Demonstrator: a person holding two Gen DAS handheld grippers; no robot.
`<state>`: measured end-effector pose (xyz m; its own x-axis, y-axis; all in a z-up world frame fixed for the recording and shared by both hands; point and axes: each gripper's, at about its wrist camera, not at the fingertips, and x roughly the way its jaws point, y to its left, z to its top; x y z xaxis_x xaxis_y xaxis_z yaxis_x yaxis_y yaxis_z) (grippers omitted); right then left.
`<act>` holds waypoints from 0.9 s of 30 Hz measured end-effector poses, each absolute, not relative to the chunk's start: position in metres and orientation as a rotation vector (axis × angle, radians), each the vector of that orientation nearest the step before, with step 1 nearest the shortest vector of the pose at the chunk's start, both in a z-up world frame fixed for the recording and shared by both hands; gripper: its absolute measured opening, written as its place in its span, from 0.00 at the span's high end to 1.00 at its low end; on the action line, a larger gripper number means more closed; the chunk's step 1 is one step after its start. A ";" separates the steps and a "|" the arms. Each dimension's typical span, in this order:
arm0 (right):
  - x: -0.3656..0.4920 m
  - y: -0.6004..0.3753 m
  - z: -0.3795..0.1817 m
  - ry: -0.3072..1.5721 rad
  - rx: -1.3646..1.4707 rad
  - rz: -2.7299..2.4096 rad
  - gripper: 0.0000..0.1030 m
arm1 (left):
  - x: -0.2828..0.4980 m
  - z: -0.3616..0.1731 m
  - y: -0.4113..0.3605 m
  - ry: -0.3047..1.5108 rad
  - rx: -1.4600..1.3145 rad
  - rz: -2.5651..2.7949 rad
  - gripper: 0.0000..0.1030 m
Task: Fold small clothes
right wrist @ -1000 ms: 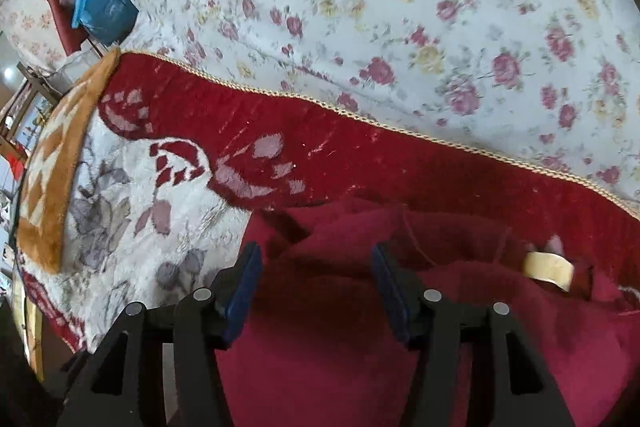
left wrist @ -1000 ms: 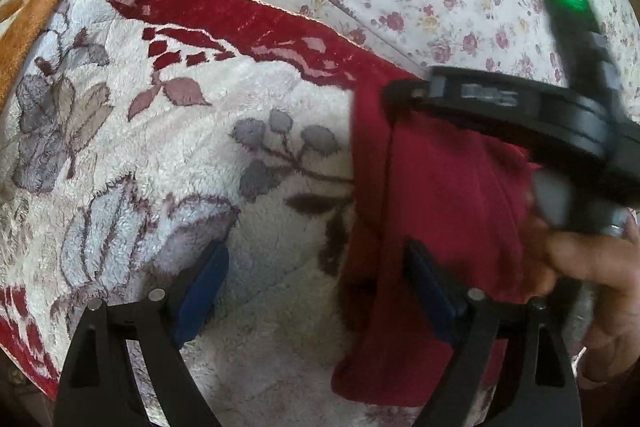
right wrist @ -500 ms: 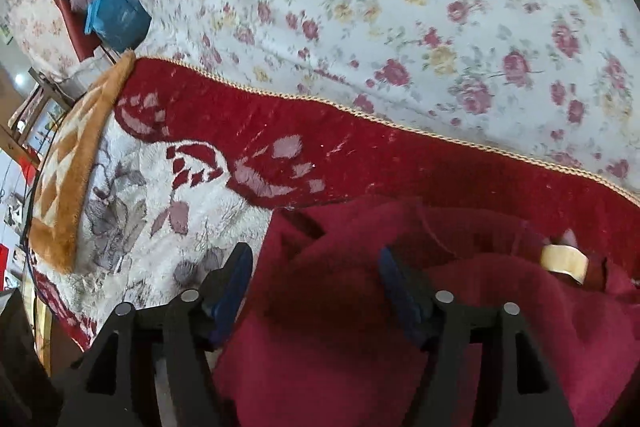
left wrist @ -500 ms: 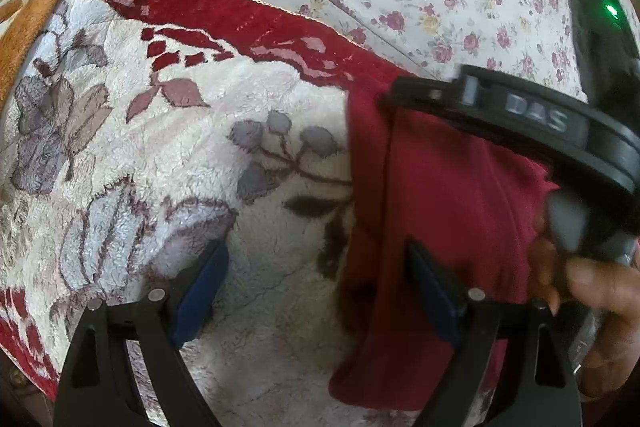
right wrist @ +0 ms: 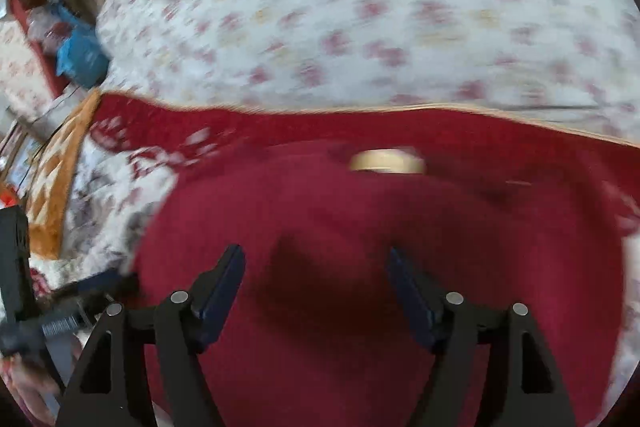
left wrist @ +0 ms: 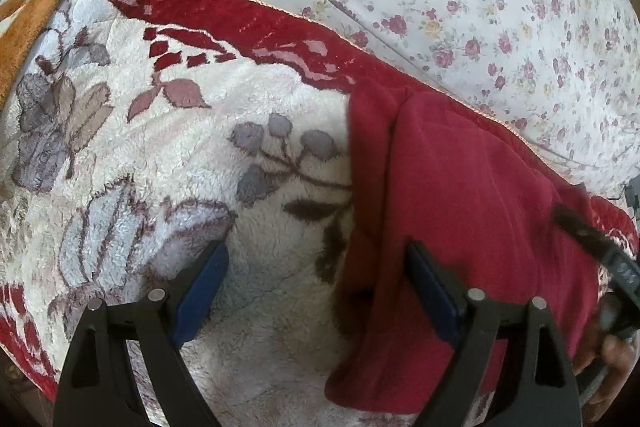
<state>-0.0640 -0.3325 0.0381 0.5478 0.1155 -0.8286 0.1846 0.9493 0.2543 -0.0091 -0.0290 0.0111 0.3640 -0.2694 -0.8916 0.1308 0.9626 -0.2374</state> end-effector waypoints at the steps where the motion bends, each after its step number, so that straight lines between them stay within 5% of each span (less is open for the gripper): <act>1: -0.075 -0.354 0.045 0.973 0.332 -0.099 0.24 | -0.009 0.011 -0.029 1.170 -0.132 -0.257 0.14; 8: -0.092 -0.440 0.034 1.005 0.327 -0.351 0.23 | -0.007 0.008 -0.031 1.167 -0.121 -0.245 0.13; 10: -0.084 -0.446 0.012 1.058 0.301 -0.387 0.57 | -0.007 0.008 -0.031 1.165 -0.118 -0.241 0.13; 27: -0.150 -0.450 0.055 0.944 0.428 -0.330 0.41 | -0.010 0.007 -0.031 1.165 -0.119 -0.240 0.13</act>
<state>-0.1502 -0.4499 0.0551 0.5470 -0.0860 -0.8327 0.4517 0.8678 0.2070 -0.0097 -0.0311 0.0069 0.3727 -0.2481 -0.8942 0.1254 0.9682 -0.2164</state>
